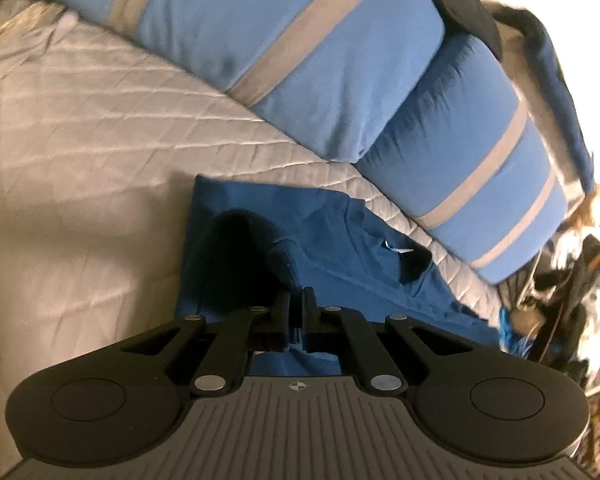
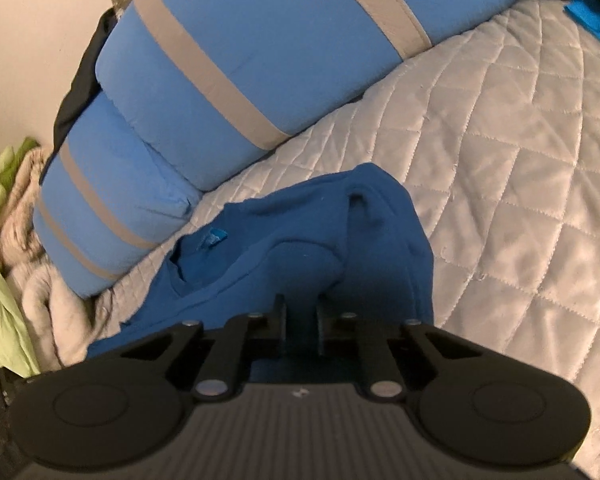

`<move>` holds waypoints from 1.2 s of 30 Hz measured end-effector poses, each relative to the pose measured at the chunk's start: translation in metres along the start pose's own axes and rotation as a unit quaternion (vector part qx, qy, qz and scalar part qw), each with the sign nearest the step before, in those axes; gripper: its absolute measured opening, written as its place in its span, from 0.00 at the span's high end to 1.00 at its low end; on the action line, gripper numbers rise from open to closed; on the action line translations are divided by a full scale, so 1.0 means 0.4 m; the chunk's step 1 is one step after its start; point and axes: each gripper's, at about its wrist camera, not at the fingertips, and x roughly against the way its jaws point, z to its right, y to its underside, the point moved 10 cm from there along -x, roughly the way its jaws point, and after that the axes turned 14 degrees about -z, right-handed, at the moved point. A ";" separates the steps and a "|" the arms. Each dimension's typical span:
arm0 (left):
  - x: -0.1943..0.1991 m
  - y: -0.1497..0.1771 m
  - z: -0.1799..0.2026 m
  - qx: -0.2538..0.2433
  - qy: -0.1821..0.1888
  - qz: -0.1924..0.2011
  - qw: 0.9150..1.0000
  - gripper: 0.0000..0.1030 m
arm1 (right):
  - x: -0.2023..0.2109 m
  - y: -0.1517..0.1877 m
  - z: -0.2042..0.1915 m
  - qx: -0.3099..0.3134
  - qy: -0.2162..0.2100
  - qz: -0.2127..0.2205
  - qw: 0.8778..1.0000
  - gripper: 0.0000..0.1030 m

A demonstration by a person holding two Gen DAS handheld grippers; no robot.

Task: Fold clothes
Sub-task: 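Lift the hem with both grippers and fold it toward the collar, then open both grippers and release the folded sweatshirt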

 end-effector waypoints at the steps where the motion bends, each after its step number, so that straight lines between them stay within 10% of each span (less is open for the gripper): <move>1: -0.004 -0.010 0.001 -0.007 -0.006 -0.001 1.000 0.95 | 0.003 -0.005 -0.003 -0.003 -0.004 0.005 1.000 0.88; 20: -0.082 -0.249 -0.057 0.083 0.007 0.109 0.990 0.94 | -0.011 -0.239 -0.048 -0.053 -0.059 0.061 0.995 0.90; 23: -0.071 -0.278 -0.066 0.090 -0.031 0.150 0.984 0.75 | -0.035 -0.284 -0.056 -0.050 -0.057 0.088 0.993 0.85; 25: -0.068 -0.265 -0.068 0.084 -0.053 0.153 0.983 0.49 | -0.050 -0.308 -0.058 -0.047 -0.049 0.104 0.992 0.40; 27: -0.059 -0.235 -0.063 0.061 -0.067 0.157 0.983 0.44 | -0.047 -0.299 -0.054 -0.039 -0.020 0.120 0.992 0.11; 36: -0.040 -0.073 -0.051 -0.045 -0.152 0.133 0.978 0.35 | 0.017 -0.195 -0.038 0.036 0.089 0.083 0.992 0.00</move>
